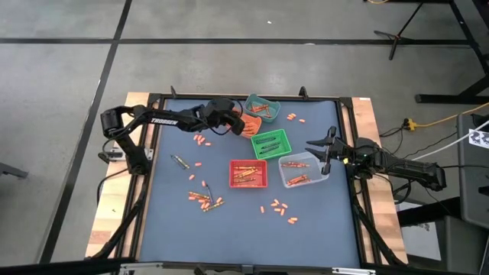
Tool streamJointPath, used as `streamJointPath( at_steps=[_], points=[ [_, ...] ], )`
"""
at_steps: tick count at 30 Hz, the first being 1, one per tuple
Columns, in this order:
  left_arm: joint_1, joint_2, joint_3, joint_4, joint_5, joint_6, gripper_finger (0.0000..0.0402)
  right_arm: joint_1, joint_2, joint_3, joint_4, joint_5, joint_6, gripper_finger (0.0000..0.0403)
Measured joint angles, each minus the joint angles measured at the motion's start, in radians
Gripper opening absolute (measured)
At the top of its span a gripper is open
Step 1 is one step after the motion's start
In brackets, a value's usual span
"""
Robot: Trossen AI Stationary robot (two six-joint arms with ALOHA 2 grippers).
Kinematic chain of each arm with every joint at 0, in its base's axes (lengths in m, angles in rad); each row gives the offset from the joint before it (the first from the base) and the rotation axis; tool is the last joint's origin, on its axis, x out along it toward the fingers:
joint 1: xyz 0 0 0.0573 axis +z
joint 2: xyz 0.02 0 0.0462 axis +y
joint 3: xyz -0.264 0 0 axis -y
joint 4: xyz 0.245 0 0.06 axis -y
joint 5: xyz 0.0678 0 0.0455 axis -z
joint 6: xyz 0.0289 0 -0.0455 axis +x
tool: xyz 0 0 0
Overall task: Sort crayons
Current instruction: Put the orange crayon into the orange bin, then put the yellow crayon into the red bin
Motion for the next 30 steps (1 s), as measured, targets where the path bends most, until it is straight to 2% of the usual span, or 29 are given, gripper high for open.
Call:
streamJointPath(
  at_steps=[9,21,25,28,30],
  points=[
    [0.000,0.000,0.000,-0.002,-0.003,0.031,0.0071,0.000,0.000,0.000,0.000,0.000,0.000,0.0113],
    [-0.001,-0.002,0.000,-0.011,0.004,0.030,0.0074,0.000,0.000,0.000,0.000,0.000,0.000,0.0113],
    [0.009,-0.052,0.002,-0.102,0.055,0.030,0.0074,0.000,0.000,0.000,0.000,0.000,0.000,0.0113],
    [0.013,-0.117,0.002,-0.233,0.082,0.017,0.0074,0.000,0.000,0.000,0.000,0.000,0.000,0.0113],
    [0.012,-0.170,0.002,-0.334,0.084,-0.044,0.0074,0.000,0.000,0.000,0.000,0.000,0.000,0.0113]
  ],
)
